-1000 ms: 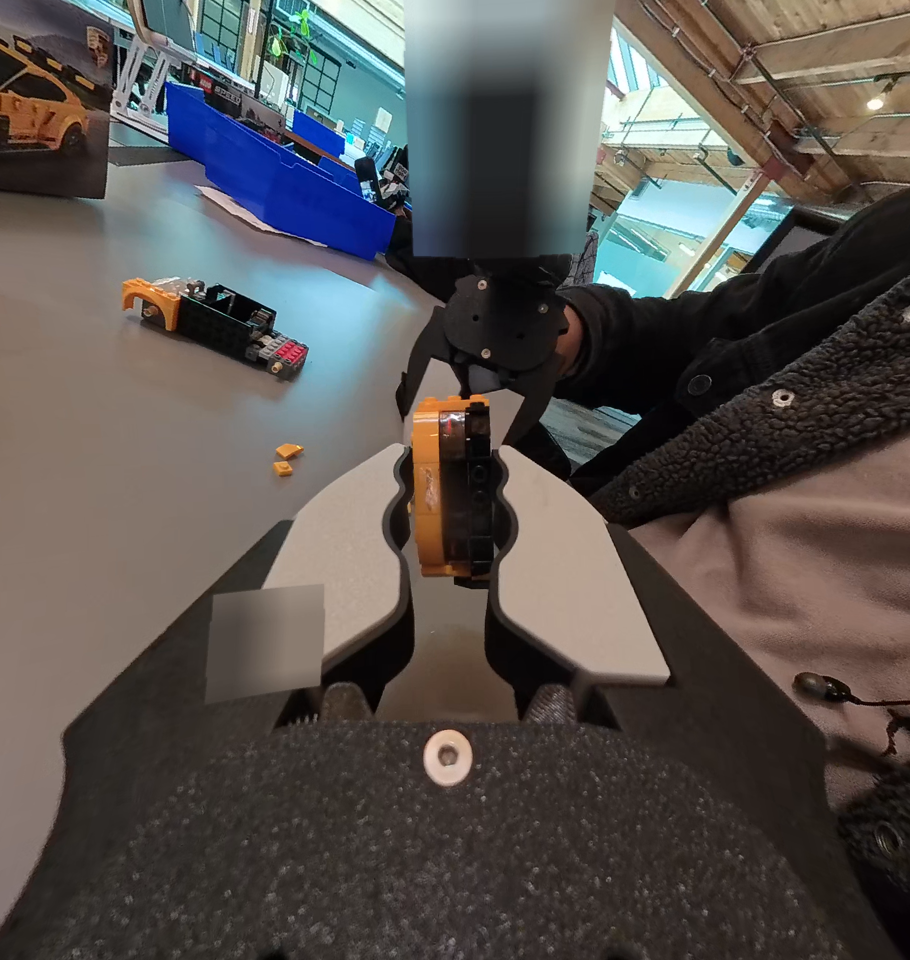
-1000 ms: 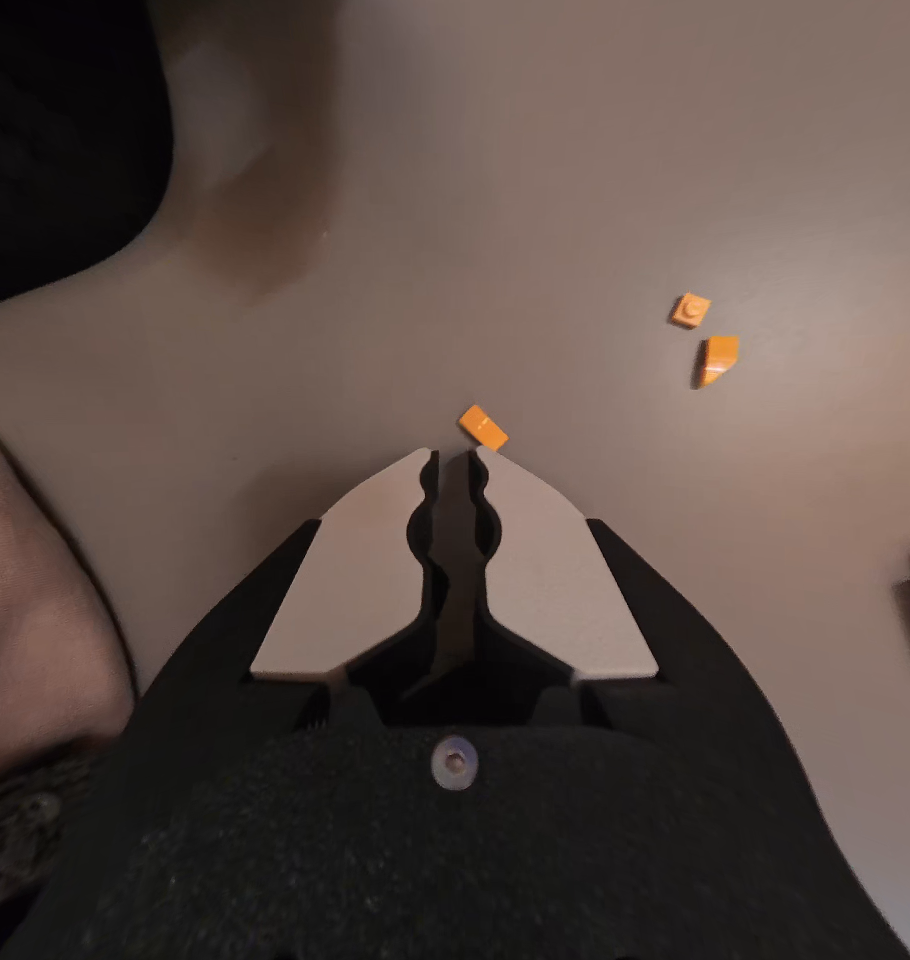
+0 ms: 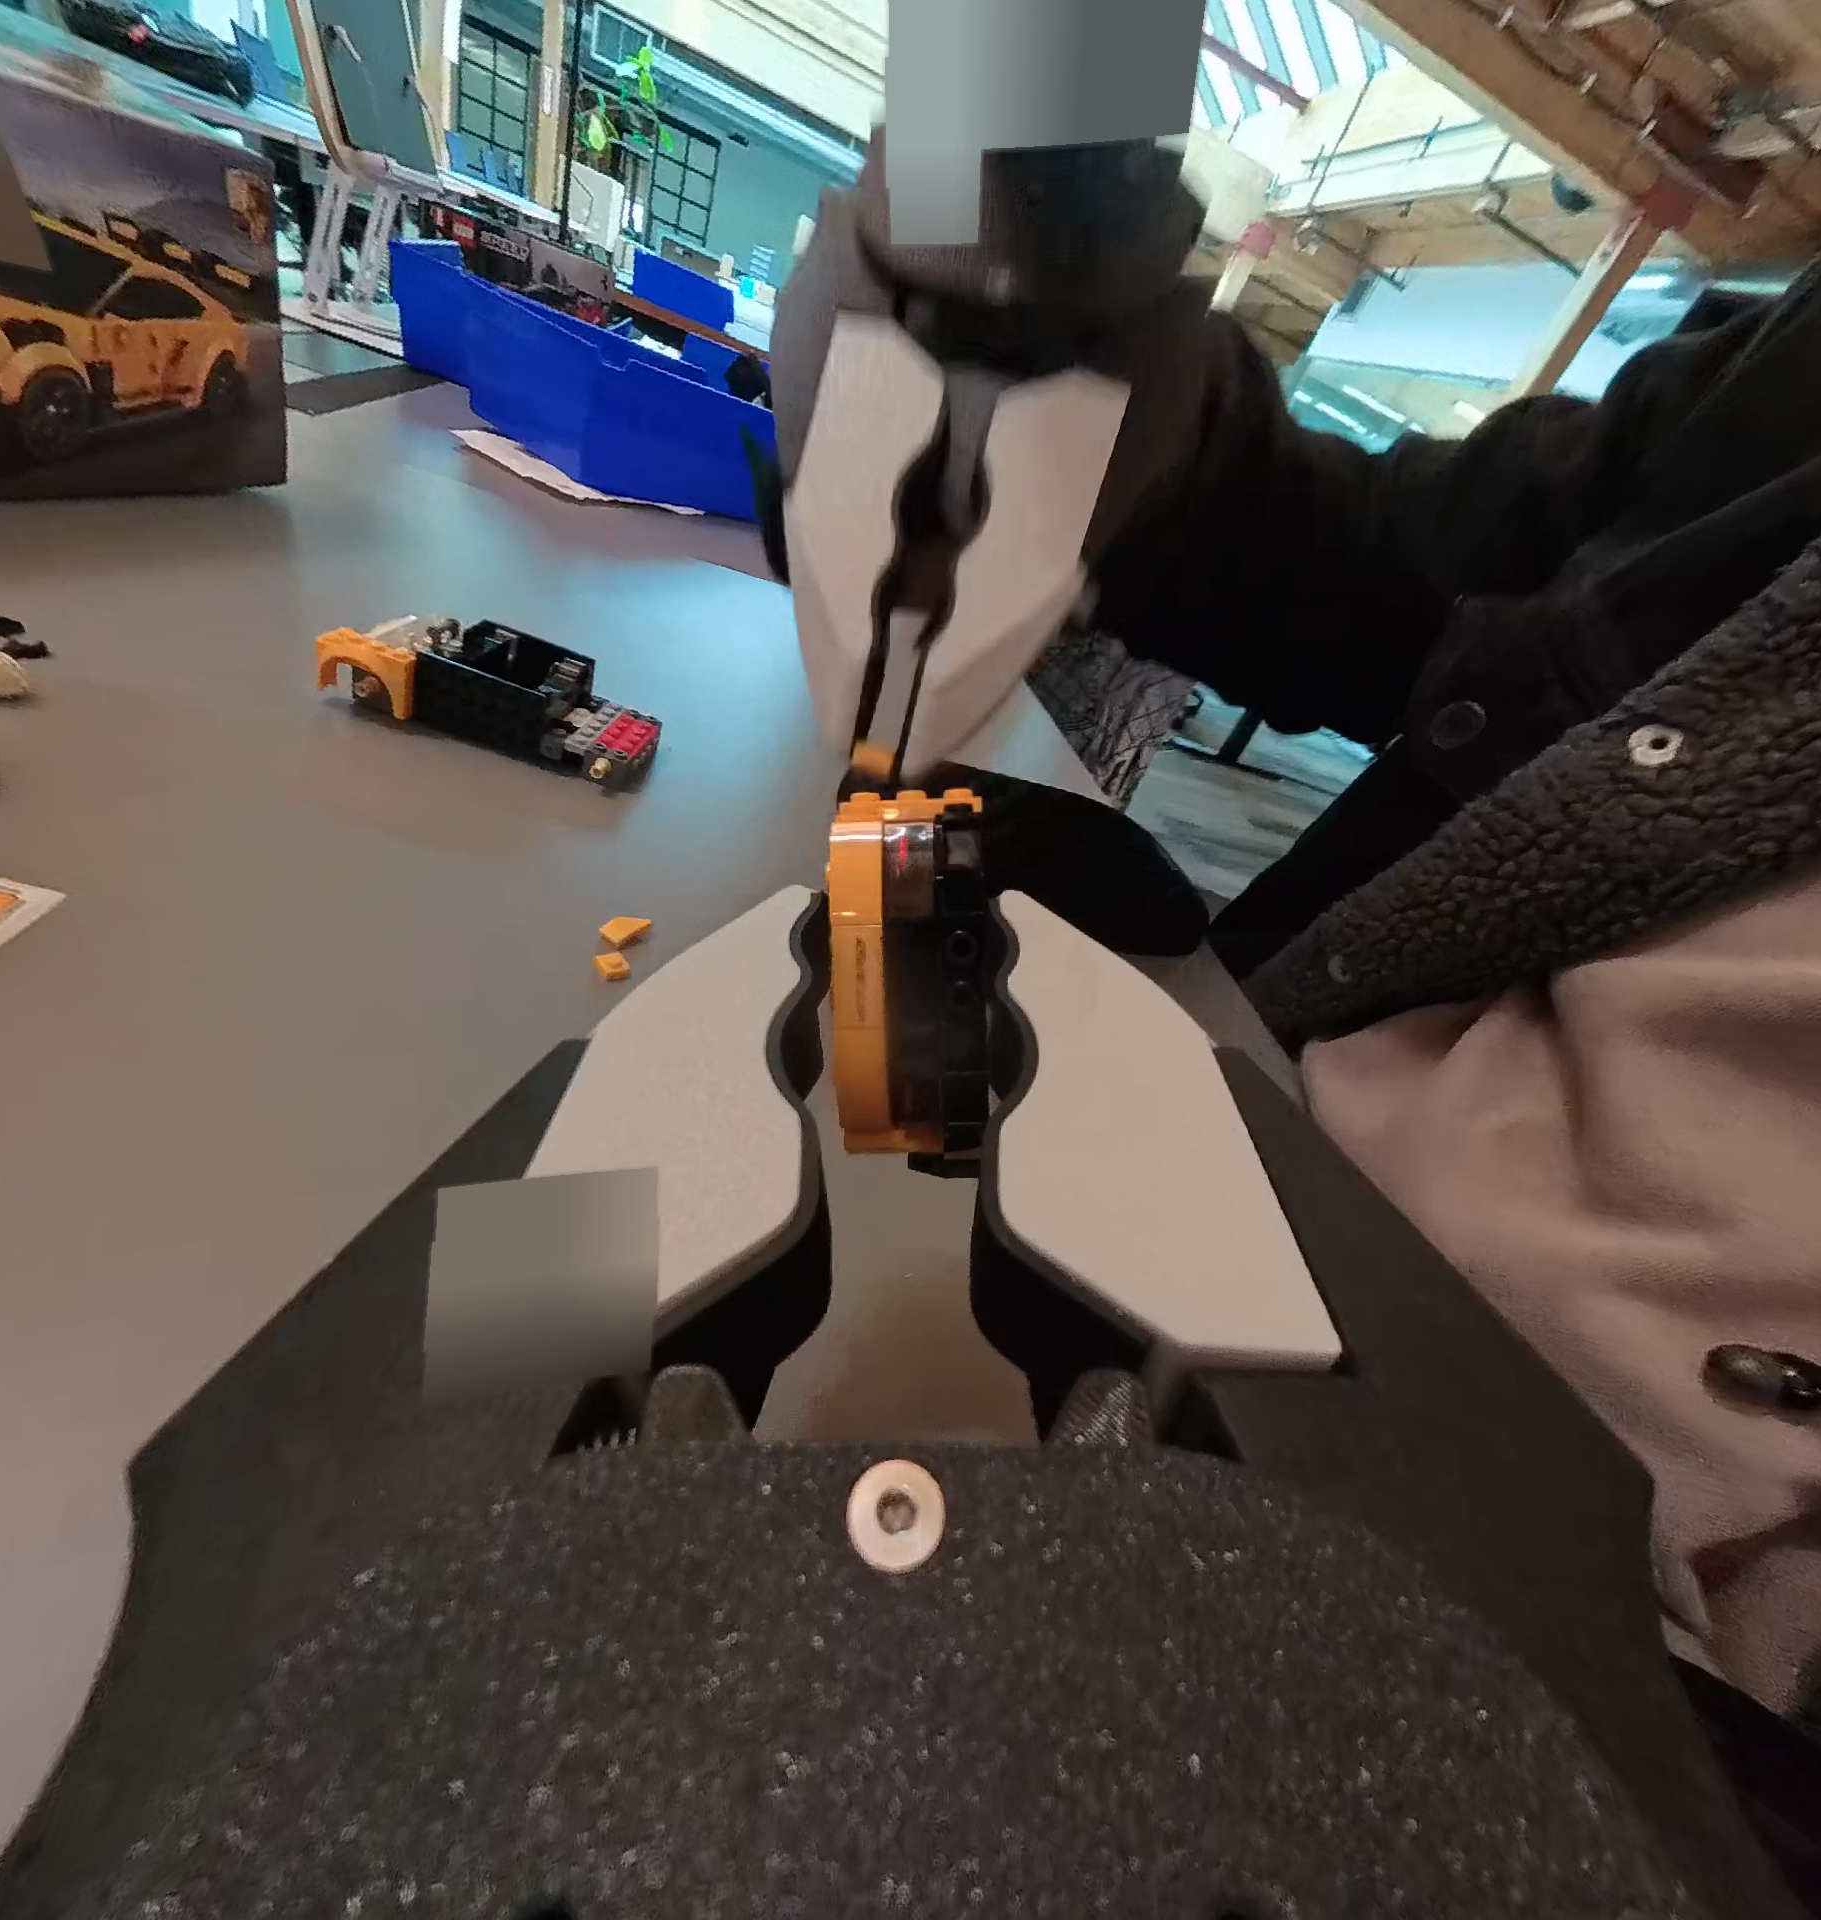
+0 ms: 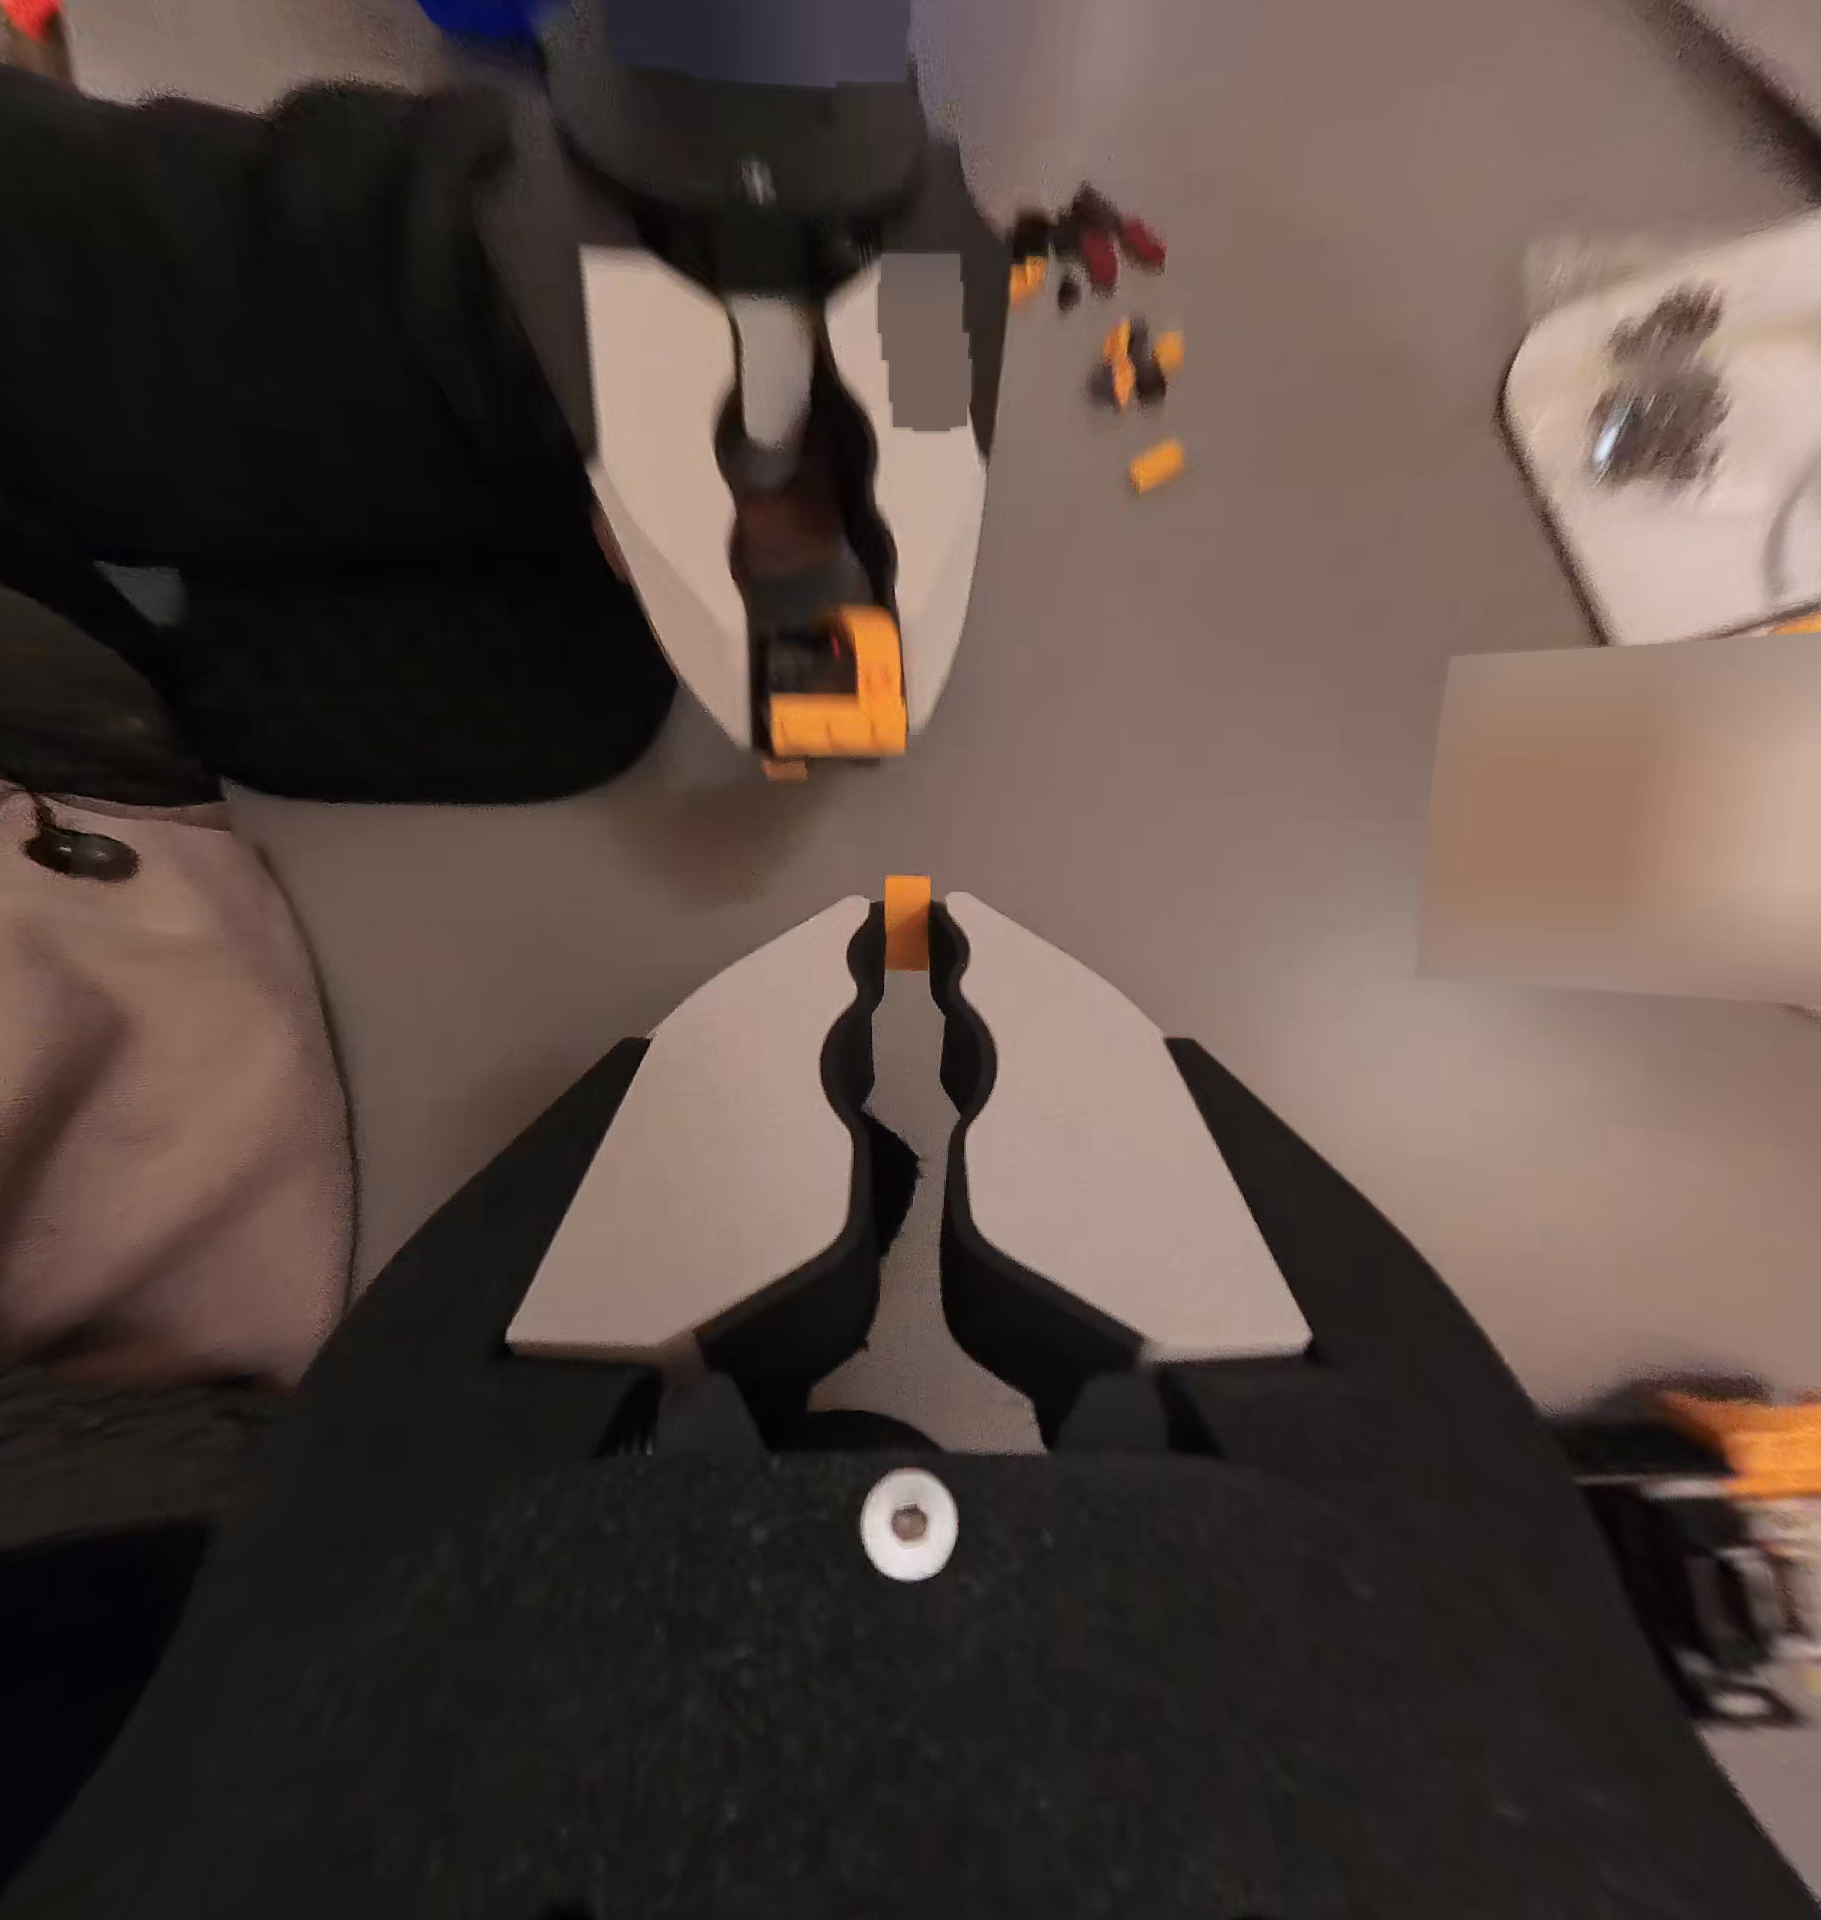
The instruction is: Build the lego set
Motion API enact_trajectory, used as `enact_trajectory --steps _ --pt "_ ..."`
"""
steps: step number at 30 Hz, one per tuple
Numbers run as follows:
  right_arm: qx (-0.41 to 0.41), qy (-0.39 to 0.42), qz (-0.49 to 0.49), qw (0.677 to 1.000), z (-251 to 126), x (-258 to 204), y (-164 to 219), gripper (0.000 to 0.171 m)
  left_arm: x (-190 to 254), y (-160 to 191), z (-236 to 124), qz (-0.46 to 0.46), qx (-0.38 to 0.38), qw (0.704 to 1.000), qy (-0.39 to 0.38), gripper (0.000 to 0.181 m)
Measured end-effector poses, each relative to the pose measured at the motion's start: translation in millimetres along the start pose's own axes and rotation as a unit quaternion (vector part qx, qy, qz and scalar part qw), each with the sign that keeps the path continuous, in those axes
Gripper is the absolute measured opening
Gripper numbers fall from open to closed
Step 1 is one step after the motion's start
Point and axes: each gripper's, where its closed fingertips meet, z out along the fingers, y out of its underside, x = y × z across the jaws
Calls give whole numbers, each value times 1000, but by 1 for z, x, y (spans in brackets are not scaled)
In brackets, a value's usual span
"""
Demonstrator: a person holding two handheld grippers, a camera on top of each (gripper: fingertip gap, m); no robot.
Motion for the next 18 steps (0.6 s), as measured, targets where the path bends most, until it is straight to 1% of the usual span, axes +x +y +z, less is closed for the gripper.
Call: enact_trajectory --steps 3,6,10,18 --pt "-18 -5 -50 999 -6 -4 -29 8 0 -2 2 21 3 1000 -12 27" --pt "-43 -23 -79 996 3 -8 -38 8 2 -5 2 39 10 999 -15 27" --pt "-69 -48 -71 994 12 -7 -37 8 3 -7 1 54 17 998 -19 27" --pt "-81 -74 -51 993 14 -8 -35 8 4 -6 3 73 12 997 -26 27"
